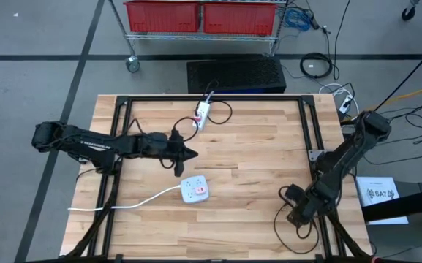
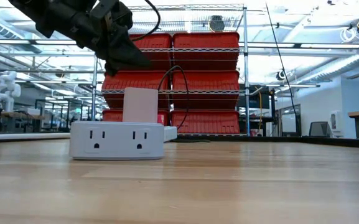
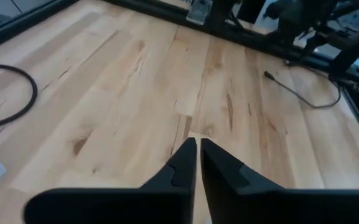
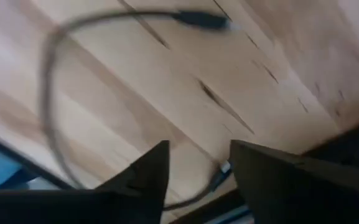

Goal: Insert USB
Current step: Insert the black charger cable into the light pink charger adapter

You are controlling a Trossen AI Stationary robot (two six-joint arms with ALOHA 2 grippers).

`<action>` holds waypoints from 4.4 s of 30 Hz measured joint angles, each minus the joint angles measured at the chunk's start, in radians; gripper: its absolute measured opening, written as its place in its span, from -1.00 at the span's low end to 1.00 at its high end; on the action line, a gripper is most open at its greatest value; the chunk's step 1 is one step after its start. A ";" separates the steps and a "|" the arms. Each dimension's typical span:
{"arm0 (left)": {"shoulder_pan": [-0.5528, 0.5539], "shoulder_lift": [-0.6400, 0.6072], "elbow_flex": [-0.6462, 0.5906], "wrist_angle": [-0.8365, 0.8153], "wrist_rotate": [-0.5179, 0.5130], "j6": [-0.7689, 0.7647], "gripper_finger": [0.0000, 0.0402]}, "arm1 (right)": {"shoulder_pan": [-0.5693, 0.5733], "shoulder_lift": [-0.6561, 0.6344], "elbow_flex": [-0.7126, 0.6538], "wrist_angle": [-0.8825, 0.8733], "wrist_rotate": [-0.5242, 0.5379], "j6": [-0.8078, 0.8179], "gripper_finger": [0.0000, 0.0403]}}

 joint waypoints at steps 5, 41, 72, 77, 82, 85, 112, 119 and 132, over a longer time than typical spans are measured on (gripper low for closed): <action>0.000 0.006 0.000 0.000 0.000 0.022 -0.76 | 0.090 0.107 0.000 -0.001 -0.128 0.097 -0.01; 0.081 0.005 0.001 0.006 -0.043 0.155 -0.98 | -0.326 0.043 0.043 0.062 0.475 -0.524 -0.98; 0.085 0.005 -0.057 -0.015 -0.039 0.146 -0.99 | -0.781 0.065 0.046 0.248 0.340 -1.231 0.06; 0.085 0.005 -0.075 -0.011 -0.040 0.151 -0.99 | -0.623 0.066 -0.005 0.272 0.432 -1.301 0.04; 0.086 0.005 -0.082 -0.012 -0.049 0.170 -0.99 | -0.539 0.071 -0.056 0.329 0.641 -1.353 0.02; 0.086 0.005 -0.082 -0.005 -0.049 0.170 -0.99 | -0.532 0.076 -0.081 0.406 0.652 -1.420 0.02; 0.086 0.005 -0.083 -0.004 -0.067 0.169 -0.99 | -0.524 0.266 -0.082 0.639 0.620 -1.772 -0.26; 0.086 0.005 -0.083 0.020 -0.068 0.145 -0.99 | -0.567 0.269 -0.069 0.641 0.625 -1.669 -0.93; 0.083 0.005 -0.083 0.190 -0.067 0.190 -0.99 | -0.657 0.206 0.133 0.640 0.483 -1.552 -0.99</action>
